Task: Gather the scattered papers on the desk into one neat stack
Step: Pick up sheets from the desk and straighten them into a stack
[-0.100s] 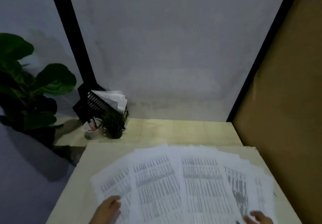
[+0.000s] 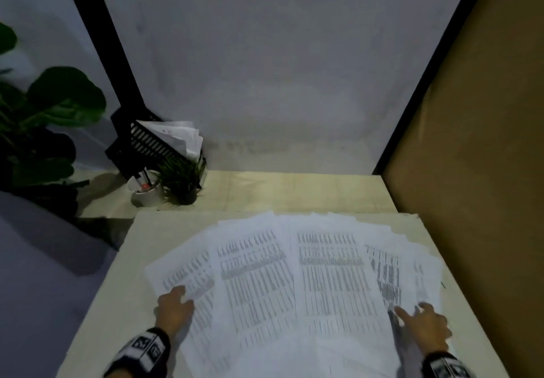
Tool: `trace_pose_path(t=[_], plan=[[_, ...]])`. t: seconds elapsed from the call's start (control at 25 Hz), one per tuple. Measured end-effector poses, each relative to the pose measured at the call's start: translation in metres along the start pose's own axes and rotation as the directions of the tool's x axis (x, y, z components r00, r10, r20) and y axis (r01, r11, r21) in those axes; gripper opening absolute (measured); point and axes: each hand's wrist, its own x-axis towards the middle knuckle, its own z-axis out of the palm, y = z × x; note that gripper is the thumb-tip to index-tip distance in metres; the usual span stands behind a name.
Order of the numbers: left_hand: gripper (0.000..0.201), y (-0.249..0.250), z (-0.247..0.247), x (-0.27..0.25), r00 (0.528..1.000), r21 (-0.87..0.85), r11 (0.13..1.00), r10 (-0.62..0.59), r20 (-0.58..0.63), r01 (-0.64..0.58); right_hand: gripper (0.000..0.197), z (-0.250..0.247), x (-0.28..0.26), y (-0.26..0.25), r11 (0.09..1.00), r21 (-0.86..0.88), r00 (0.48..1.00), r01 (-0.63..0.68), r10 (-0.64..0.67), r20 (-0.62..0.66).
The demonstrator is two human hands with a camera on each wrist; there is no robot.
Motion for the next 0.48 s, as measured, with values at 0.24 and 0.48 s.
trace_pose_path(t=[0.24, 0.48], plan=[[0.072, -0.004, 0.013, 0.004, 0.96, 0.191, 0.95, -0.214, -0.182, 0.248, 0.083, 0.019, 0.002, -0.017, 0.998, 0.033, 0.998, 0.057, -0.058, 0.036], [0.064, -0.006, 0.005, 0.014, 0.921, -0.119, 0.976, -0.211, -0.329, 0.181, 0.031, 0.025, 0.007, -0.03, 0.952, 0.203, 0.953, 0.228, -0.261, 0.153]])
